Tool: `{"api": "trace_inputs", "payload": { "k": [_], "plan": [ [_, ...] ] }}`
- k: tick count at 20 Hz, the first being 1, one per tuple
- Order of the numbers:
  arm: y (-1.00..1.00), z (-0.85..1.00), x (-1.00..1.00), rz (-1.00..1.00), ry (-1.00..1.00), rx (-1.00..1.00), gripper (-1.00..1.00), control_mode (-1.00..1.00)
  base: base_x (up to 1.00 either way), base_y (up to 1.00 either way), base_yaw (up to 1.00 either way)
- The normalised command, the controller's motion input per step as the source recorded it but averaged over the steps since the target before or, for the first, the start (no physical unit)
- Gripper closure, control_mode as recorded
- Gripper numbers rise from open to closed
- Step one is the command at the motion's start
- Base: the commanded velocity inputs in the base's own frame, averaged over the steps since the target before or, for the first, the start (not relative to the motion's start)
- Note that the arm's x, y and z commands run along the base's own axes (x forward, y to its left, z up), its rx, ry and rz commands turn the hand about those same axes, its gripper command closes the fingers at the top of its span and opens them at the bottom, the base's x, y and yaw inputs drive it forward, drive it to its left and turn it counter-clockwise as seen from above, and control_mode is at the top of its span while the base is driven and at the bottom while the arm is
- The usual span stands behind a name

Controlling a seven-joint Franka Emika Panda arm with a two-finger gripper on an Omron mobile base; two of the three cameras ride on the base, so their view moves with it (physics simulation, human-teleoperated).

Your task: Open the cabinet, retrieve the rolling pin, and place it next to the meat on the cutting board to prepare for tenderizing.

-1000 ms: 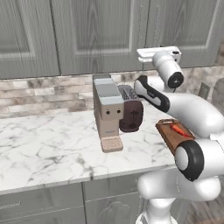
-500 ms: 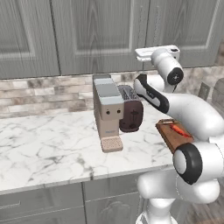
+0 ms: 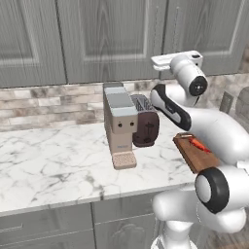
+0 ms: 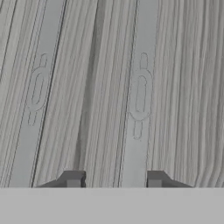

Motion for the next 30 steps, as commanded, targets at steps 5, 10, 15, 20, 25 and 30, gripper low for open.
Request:
{"api": "trace_inputs", "payload": {
  "k": [5, 10, 15, 20, 25, 30],
  "plan": [
    [-0.4, 0.0, -0.38, 0.0, -0.02, -0.02, 1.0, -1.0, 0.0, 0.0, 0.0],
    [-0.53, 0.0, -0.43, 0.0, 0.0, -0.03, 1.0, -1.0, 0.0, 0.0, 0.0],
    [-0.66, -0.01, -0.5, 0.0, 0.0, -0.06, 1.0, -1.0, 0.0, 0.0, 0.0],
    [-0.79, -0.17, -0.51, 0.01, 0.04, -0.07, 1.0, -1.0, 0.0, 0.0, 0.0],
    [-0.83, -0.32, -0.44, 0.02, 0.12, -0.06, 1.0, -1.0, 0.0, 0.0, 0.0],
    [-0.84, -0.26, -0.4, 0.03, 0.13, -0.06, 1.0, -1.0, 0.0, 0.0, 0.0]
  ]
}}
